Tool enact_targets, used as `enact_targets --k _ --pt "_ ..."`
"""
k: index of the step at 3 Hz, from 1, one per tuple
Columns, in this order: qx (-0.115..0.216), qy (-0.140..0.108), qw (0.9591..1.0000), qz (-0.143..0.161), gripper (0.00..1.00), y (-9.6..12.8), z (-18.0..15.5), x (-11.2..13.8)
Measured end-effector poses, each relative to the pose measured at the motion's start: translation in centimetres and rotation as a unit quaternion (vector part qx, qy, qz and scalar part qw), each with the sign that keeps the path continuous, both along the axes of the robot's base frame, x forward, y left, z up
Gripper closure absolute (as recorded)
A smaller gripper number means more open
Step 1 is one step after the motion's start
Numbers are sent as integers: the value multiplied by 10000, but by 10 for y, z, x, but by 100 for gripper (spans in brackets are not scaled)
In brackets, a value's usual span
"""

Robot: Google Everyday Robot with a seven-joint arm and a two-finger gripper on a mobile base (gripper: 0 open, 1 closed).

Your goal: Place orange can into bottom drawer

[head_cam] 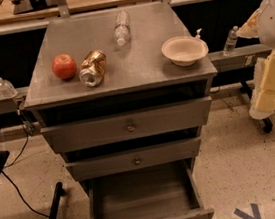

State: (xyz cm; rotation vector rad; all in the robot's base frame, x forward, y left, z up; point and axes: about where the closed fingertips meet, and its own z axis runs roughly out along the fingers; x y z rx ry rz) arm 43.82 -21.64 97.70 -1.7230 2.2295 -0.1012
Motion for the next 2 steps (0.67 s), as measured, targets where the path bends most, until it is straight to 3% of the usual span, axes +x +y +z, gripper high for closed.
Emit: enact_targets --k 1,2 --pt "0 -1 10000 0 0 0 0 0" --pt "-29 -137 9998 116 0 12 4 25"
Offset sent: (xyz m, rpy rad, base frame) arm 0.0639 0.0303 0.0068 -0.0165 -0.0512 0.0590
